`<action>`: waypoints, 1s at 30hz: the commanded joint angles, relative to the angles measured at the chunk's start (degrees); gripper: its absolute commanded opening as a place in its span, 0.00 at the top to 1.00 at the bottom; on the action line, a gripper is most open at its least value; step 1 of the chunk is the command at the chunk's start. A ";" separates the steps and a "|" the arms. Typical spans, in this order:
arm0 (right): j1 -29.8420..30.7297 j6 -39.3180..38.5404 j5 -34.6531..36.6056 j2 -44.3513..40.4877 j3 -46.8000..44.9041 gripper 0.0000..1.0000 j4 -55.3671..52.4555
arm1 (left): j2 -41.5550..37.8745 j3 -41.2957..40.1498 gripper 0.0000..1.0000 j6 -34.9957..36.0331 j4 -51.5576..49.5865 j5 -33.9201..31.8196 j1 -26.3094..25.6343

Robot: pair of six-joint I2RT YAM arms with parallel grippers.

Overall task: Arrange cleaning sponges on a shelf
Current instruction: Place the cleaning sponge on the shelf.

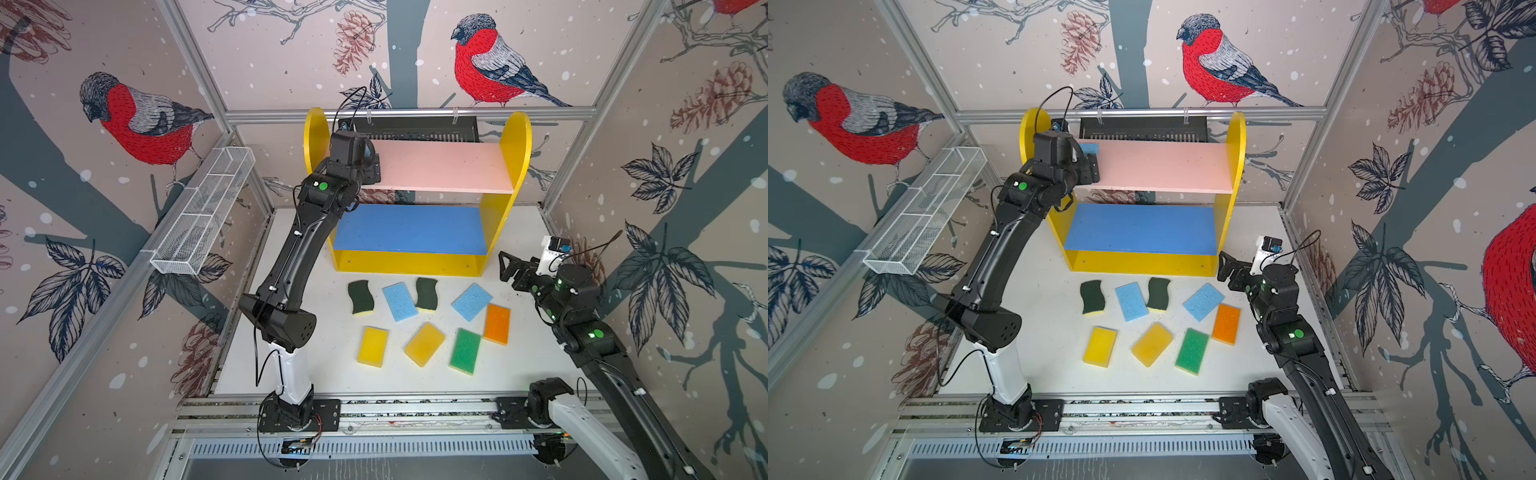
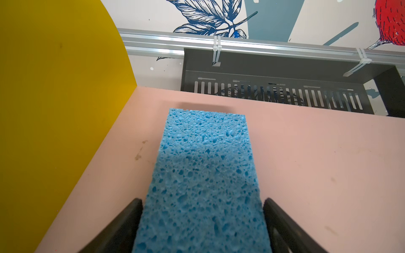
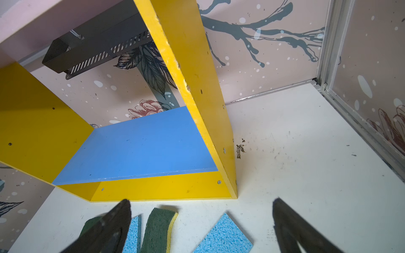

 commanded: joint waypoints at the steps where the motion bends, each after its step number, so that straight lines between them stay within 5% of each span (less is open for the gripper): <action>1: 0.20 0.35 0.04 -0.19 0.51 0.00 1.18 | -0.86 -0.60 0.15 -1.36 -0.86 1.77 0.08; 17: 0.41 1.18 -1.01 0.63 1.11 0.00 -1.32 | -4.31 -2.29 0.12 -0.55 -1.88 2.44 0.08; 30: 1.73 1.62 -2.07 2.30 2.67 0.00 -5.87 | -21.29 -20.05 0.13 -0.80 6.08 4.76 0.03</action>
